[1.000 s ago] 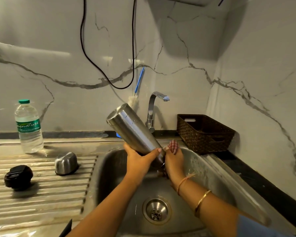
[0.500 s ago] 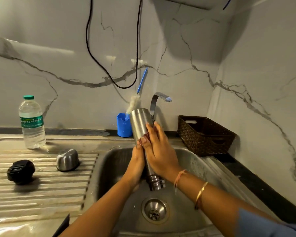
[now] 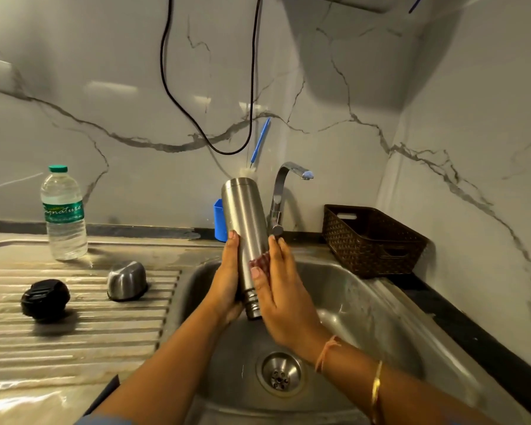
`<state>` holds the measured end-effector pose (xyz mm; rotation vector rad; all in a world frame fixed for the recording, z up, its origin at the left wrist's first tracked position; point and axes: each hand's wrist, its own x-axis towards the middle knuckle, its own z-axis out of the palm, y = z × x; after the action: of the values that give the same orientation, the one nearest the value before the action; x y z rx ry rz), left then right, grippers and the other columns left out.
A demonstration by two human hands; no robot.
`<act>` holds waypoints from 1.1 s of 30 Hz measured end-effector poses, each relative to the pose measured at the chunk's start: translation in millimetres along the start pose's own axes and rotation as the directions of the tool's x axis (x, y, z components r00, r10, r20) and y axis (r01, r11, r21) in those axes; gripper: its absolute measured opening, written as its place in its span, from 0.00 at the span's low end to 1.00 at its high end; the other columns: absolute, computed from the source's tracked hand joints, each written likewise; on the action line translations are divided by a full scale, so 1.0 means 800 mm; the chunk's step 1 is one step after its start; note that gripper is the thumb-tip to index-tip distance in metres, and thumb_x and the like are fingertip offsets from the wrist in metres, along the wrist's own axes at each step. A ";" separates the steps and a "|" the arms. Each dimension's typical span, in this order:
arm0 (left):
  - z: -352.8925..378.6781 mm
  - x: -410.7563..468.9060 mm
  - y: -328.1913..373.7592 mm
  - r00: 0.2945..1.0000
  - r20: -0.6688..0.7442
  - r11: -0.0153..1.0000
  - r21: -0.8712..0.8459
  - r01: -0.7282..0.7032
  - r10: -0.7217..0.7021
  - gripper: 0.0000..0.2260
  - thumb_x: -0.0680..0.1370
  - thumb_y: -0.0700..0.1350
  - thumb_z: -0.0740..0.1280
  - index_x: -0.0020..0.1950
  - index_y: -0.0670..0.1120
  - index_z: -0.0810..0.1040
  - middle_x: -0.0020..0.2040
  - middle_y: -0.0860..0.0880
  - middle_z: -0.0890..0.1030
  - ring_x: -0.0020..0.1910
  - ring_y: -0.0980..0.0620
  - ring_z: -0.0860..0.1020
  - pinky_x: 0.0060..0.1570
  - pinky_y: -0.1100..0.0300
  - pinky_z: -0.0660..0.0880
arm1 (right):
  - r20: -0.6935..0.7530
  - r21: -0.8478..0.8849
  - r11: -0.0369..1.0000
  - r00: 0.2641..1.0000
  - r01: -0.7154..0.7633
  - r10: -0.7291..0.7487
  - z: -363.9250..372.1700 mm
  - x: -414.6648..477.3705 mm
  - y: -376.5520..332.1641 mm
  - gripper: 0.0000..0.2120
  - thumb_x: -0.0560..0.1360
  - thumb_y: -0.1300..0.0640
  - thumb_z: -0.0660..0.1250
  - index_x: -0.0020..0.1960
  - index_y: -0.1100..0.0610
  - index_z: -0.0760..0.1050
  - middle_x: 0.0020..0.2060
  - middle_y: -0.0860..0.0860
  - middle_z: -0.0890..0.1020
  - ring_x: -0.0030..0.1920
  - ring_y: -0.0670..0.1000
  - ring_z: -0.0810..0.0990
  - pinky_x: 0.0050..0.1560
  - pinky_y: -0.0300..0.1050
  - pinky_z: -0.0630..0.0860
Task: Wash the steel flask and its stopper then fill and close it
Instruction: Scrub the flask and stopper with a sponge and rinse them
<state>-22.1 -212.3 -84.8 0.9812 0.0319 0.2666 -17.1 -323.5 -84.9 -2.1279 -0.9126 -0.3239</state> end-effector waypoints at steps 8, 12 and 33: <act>0.005 -0.008 -0.005 0.997 0.081 0.993 0.117 0.011 -0.021 0.19 0.79 0.60 0.53 0.58 0.50 0.74 0.42 0.47 0.85 0.41 0.50 0.84 0.35 0.58 0.80 | -0.070 -0.395 0.901 0.972 0.180 -0.225 -0.016 0.074 -0.017 0.32 0.77 0.41 0.40 0.75 0.55 0.58 0.75 0.54 0.58 0.74 0.59 0.56 0.68 0.54 0.64; 0.020 -0.013 -0.001 0.993 0.110 0.978 0.209 0.020 -0.043 0.27 0.72 0.61 0.67 0.68 0.50 0.69 0.50 0.43 0.83 0.44 0.47 0.83 0.39 0.54 0.79 | -0.164 -0.321 0.943 0.976 0.082 -0.141 -0.050 0.140 -0.023 0.21 0.81 0.46 0.51 0.69 0.55 0.66 0.71 0.56 0.63 0.70 0.58 0.63 0.68 0.55 0.65; 0.010 -0.016 0.017 0.992 0.096 0.990 0.117 0.076 -0.088 0.26 0.69 0.57 0.65 0.62 0.45 0.71 0.40 0.42 0.84 0.36 0.47 0.83 0.32 0.56 0.78 | -0.150 0.119 0.987 0.981 -0.109 0.126 -0.021 0.063 -0.016 0.29 0.79 0.43 0.53 0.77 0.49 0.50 0.74 0.51 0.57 0.64 0.55 0.72 0.59 0.54 0.76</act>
<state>-36.0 -214.5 -70.7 1.1023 -0.0052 0.1404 10.7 -305.2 -41.4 -2.0134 -0.6947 -0.3665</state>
